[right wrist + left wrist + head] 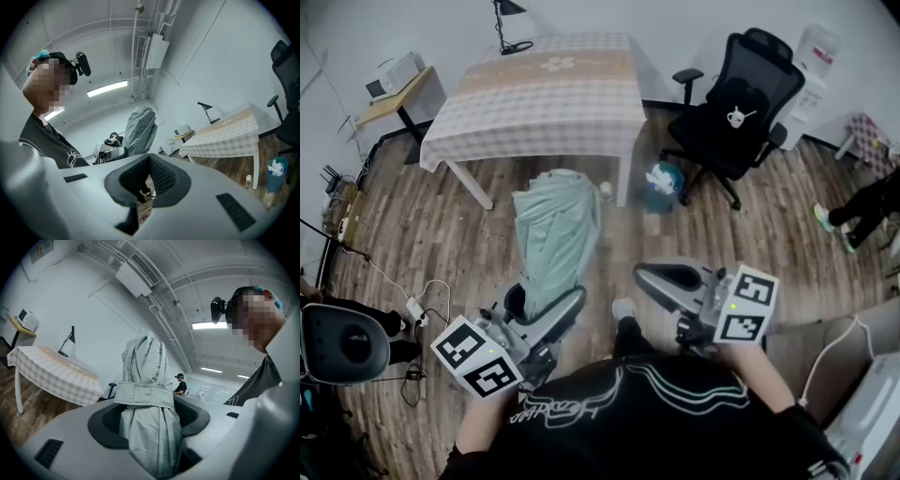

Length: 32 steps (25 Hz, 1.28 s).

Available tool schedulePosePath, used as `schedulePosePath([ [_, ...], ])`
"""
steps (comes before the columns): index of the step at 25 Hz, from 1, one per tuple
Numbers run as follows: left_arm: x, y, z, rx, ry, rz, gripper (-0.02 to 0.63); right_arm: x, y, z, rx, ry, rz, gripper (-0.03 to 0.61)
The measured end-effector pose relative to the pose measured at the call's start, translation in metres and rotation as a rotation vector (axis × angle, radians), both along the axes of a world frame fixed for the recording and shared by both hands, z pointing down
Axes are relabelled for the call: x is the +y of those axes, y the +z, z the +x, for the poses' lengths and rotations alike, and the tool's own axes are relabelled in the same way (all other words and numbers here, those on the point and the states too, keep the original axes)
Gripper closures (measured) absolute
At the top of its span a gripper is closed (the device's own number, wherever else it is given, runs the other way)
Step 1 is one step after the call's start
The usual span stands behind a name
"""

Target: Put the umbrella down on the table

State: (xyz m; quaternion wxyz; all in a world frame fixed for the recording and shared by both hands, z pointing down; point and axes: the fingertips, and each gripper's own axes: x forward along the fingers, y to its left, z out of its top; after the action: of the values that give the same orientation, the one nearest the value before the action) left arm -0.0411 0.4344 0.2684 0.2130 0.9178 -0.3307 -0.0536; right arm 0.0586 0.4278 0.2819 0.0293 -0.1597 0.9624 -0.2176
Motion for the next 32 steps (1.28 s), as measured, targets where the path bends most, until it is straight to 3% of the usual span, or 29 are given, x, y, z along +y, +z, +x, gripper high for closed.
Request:
schedulePosePath([
  [14,-0.074,0.017,0.017,-0.019,-0.027,-0.061,0.354,-0.077,0.016,0.01,0.013,-0.035,-0.031,0.566],
  [32,-0.233,0.039,0.049,-0.022,-0.035,-0.137,0.354,-0.246,0.025,0.036,-0.036,-0.007,-0.103,0.566],
])
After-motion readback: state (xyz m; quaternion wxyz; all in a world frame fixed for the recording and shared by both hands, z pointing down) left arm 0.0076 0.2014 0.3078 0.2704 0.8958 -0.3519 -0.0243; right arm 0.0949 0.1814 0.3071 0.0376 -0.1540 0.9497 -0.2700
